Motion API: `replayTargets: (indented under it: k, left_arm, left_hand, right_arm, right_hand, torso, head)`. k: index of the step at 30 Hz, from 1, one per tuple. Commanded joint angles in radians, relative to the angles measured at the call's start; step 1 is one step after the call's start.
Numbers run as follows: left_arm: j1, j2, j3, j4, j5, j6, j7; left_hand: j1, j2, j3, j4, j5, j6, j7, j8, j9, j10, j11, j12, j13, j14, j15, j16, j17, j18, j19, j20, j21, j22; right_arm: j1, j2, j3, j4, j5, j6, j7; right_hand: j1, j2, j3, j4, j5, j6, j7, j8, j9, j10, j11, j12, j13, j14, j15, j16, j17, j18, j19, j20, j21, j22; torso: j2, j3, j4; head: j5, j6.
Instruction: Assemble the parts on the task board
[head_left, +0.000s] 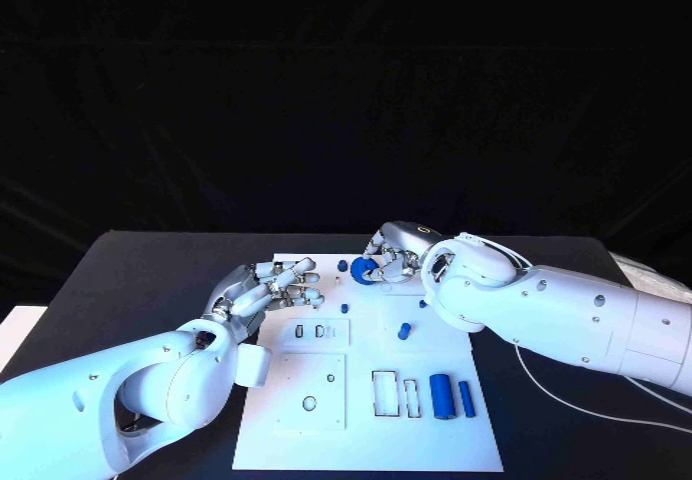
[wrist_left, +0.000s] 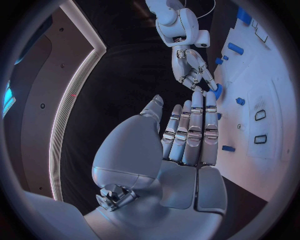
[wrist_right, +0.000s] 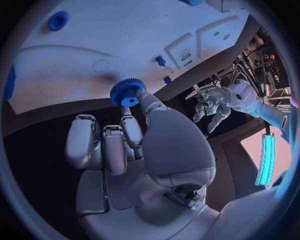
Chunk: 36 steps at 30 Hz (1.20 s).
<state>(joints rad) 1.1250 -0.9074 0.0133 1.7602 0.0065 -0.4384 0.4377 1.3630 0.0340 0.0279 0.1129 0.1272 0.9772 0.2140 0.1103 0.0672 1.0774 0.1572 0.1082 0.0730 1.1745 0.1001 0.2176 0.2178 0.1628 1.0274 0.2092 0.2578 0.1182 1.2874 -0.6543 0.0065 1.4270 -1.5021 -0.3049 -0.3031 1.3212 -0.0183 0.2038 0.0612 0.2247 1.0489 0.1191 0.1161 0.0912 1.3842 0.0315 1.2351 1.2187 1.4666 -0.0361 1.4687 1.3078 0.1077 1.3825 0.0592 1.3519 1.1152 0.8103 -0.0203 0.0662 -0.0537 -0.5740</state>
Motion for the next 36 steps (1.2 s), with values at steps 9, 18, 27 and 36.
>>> replayTargets:
  k: [9,18,27,36]
  left_arm:
    - [0.001,0.003,0.001,0.001,0.001,0.02,0.014]
    - [0.001,0.006,0.001,-0.001,0.001,0.021,0.013]
    - [0.001,0.008,0.001,-0.002,0.001,0.022,0.012]
    - [0.001,0.008,0.001,-0.002,0.001,0.024,0.01]
  left_hand:
    - [0.012,0.001,0.001,-0.004,0.005,0.006,0.003,-0.004,0.0,0.008,-0.001,-0.007,-0.001,0.005,-0.002,-0.007,0.002,0.02,0.009,-0.001,-0.007,-0.002]
    - [0.013,0.001,0.002,-0.005,0.005,0.006,0.003,-0.004,0.0,0.009,-0.002,-0.007,-0.001,0.005,-0.002,-0.007,0.003,0.02,0.009,-0.001,-0.007,-0.002]
    - [0.013,0.001,0.002,-0.005,0.005,0.006,0.003,-0.004,0.0,0.009,-0.002,-0.007,-0.001,0.005,-0.002,-0.007,0.003,0.02,0.009,-0.001,-0.007,-0.002]
    - [0.013,0.001,0.002,-0.005,0.005,0.006,0.003,-0.004,0.0,0.009,-0.002,-0.007,-0.001,0.005,-0.002,-0.007,0.003,0.02,0.009,-0.001,-0.007,-0.002]
  right_arm:
    - [-0.008,0.089,-0.005,-0.054,0.0,-0.007,-0.022]
    - [-0.016,0.143,-0.014,-0.102,-0.003,0.016,-0.019]
    - [-0.022,0.164,-0.017,-0.127,-0.003,0.021,-0.011]
    - [-0.023,0.164,-0.017,-0.134,-0.001,0.004,0.011]
  right_hand:
    - [-0.013,-0.001,0.018,0.015,0.005,0.01,-0.002,0.006,0.007,-0.008,-0.002,-0.006,-0.002,0.063,-0.008,-0.001,0.022,-0.02,0.005,0.001,0.003,0.0]
    - [-0.018,-0.006,0.02,0.016,0.005,0.006,-0.001,0.003,0.006,-0.013,-0.001,-0.013,-0.008,0.062,-0.008,-0.002,0.02,-0.02,0.005,0.001,0.003,0.0]
    - [-0.035,-0.025,0.024,0.021,-0.001,-0.032,0.012,-0.019,-0.006,-0.043,0.009,-0.058,-0.048,0.063,-0.001,0.0,0.026,-0.02,0.001,0.006,0.002,-0.003]
    - [-0.076,-0.078,-0.022,0.04,-0.005,-0.205,0.052,-0.056,-0.029,-0.133,0.046,-0.171,-0.153,0.063,0.032,0.008,0.047,-0.016,-0.014,0.035,-0.009,-0.021]
  torso:
    - [0.001,0.0017,-0.0003]
    - [0.001,0.0029,-0.0012]
    - [0.001,0.0035,-0.0032]
    - [0.0,0.0035,-0.0021]
  head:
    - [0.005,-0.002]
    - [0.011,-0.004]
    - [0.016,-0.004]
    - [0.014,-0.005]
